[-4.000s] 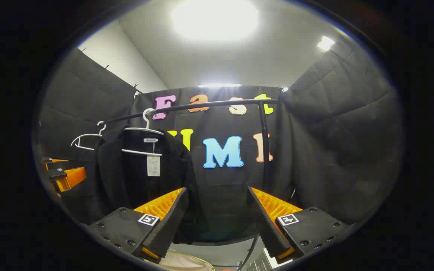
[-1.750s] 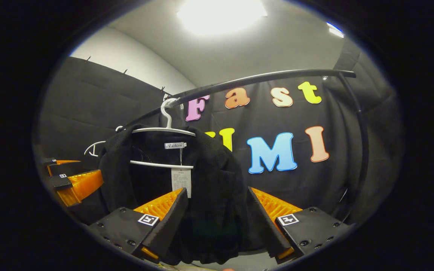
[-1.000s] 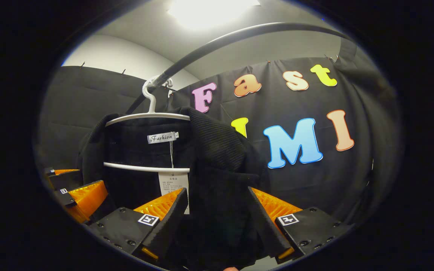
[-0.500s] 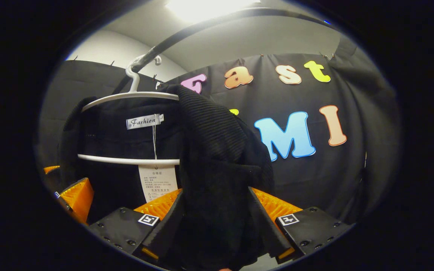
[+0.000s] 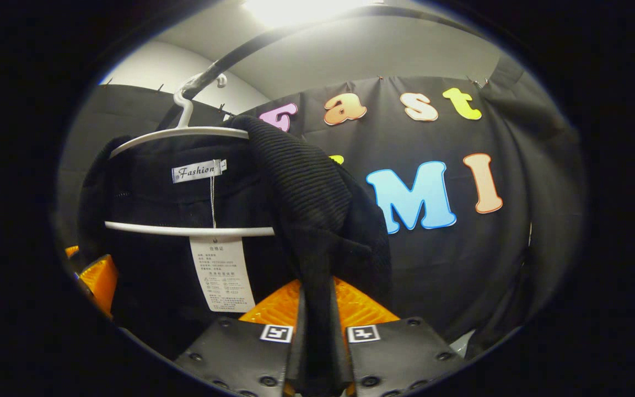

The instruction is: Grasp the clothes on the hanger with both hands and then place them into the laundry hamper below.

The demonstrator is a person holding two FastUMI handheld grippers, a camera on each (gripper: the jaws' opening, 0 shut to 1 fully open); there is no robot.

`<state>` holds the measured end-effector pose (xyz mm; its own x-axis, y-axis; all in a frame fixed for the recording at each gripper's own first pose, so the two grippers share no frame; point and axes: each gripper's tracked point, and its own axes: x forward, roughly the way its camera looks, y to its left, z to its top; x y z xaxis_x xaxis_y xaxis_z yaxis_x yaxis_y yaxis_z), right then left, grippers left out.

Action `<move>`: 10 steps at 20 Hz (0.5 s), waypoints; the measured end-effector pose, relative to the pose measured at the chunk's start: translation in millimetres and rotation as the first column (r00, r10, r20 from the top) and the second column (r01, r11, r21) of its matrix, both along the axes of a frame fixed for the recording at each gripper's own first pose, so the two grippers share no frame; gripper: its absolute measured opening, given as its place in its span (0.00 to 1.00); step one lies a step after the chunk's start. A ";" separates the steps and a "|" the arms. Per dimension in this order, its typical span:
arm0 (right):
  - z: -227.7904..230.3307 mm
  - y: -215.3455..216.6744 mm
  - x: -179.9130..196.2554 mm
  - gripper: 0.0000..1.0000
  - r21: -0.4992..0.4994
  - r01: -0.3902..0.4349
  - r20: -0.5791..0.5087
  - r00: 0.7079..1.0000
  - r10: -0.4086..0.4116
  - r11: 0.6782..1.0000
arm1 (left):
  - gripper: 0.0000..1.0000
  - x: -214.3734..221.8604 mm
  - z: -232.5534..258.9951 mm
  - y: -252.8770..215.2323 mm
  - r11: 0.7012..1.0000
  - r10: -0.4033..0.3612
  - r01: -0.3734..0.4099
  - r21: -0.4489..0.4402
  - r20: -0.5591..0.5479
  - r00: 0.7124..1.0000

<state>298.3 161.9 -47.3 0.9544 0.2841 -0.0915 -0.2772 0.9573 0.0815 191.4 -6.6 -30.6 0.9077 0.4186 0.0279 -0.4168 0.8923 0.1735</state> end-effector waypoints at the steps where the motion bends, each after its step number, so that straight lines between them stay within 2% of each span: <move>1: 1.7 1.2 -1.3 0.12 -0.011 -0.005 0.008 1.000 0.005 1.000 | 0.58 0.2 -1.0 1.8 1.000 -0.003 0.003 -0.001 -0.008 1.000; 4: 12.4 -7.0 -7.7 0.10 -0.019 -0.001 0.044 0.999 0.002 1.000 | 0.43 6.8 -2.4 -1.4 0.999 -0.042 0.042 -0.016 -0.009 0.999; 5: 12.9 -5.6 -8.9 0.02 -0.007 -0.009 0.055 0.998 0.010 1.000 | 0.38 7.4 -1.8 -2.2 0.998 -0.062 0.062 -0.030 0.000 0.998; 7: 19.6 -13.0 -12.9 0.02 -0.010 0.005 0.073 0.997 -0.004 1.000 | 0.28 3.0 2.8 10.9 1.000 -0.025 0.025 -0.015 0.023 0.999; 10: 34.0 -29.6 -12.3 0.01 0.013 0.045 0.116 0.992 -0.046 0.999 | 0.13 -13.0 15.6 7.9 1.000 -0.026 0.026 0.001 0.041 0.999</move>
<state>285.9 132.3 -13.3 0.9704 0.2404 0.0237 -0.2415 0.9685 0.0611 178.4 1.3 -15.0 0.9162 0.3953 0.0654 -0.4007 0.9027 0.1568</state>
